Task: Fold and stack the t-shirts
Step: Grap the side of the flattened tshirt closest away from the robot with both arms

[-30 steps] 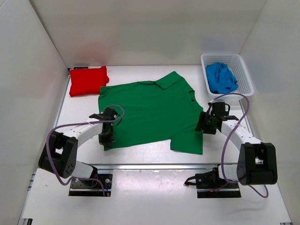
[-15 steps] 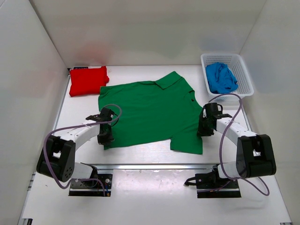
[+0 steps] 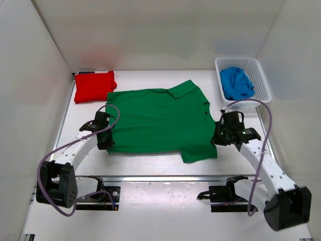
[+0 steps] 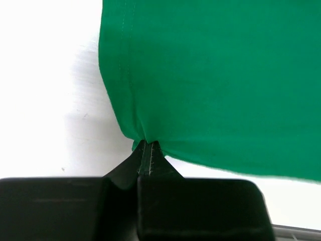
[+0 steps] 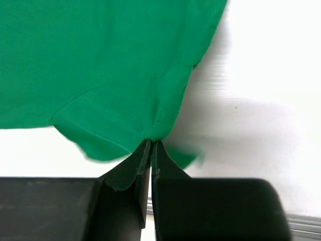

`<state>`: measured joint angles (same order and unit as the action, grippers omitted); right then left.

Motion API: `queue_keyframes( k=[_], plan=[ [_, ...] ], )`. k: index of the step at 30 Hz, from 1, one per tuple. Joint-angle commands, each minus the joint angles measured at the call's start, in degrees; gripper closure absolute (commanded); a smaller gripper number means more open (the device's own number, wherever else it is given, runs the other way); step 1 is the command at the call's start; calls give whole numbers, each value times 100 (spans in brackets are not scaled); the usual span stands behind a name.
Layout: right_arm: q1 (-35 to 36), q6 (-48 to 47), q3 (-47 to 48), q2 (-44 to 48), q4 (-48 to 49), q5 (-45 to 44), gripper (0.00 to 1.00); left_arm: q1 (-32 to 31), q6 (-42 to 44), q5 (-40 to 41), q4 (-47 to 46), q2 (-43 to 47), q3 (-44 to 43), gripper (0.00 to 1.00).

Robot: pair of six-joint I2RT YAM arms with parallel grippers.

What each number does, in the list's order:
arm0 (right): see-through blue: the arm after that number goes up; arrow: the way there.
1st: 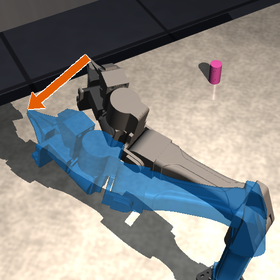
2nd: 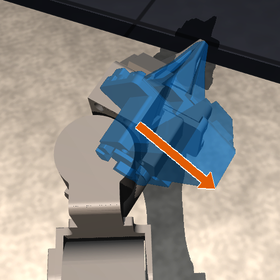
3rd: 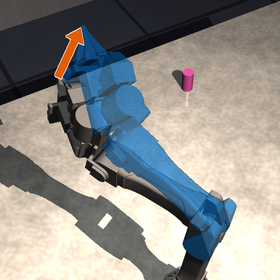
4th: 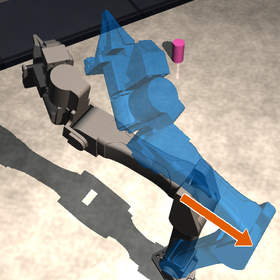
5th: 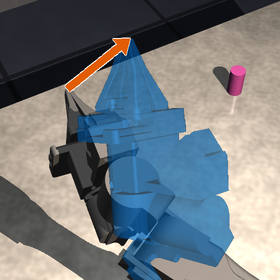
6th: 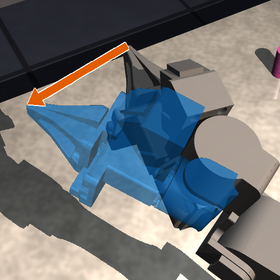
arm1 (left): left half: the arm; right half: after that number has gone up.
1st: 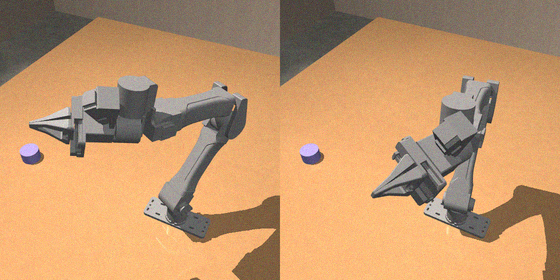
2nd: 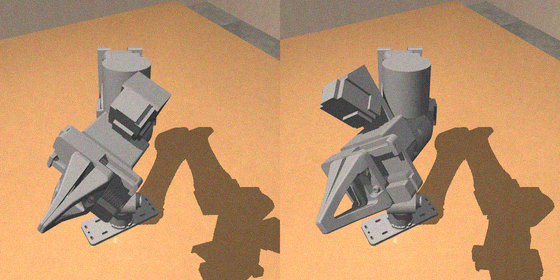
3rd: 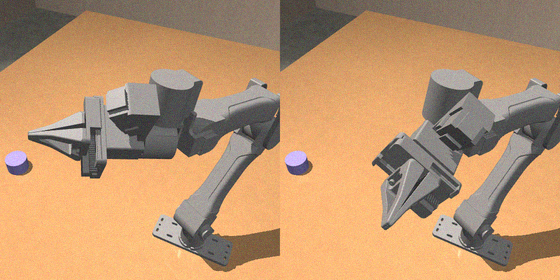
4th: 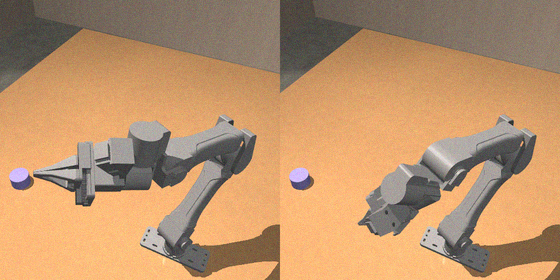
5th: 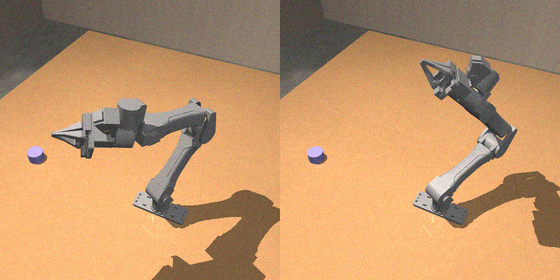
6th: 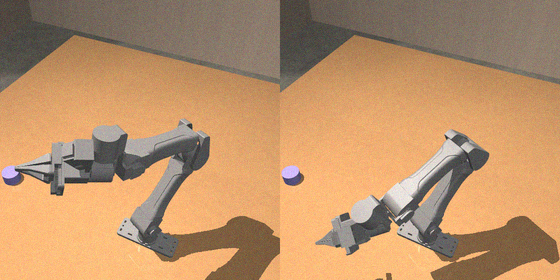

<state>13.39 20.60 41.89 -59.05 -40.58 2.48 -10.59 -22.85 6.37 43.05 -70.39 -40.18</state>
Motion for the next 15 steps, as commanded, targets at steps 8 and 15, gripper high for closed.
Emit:
queue_keyframes(
  k=[8,15],
  plan=[
    [-194,-11,302,1870,-1049,743,100,83,202,-154,64,420,-192,100],
    [-821,-225,-84,1519,-304,1976,100,197,290,-163,2,360,-411,100]
  ],
)
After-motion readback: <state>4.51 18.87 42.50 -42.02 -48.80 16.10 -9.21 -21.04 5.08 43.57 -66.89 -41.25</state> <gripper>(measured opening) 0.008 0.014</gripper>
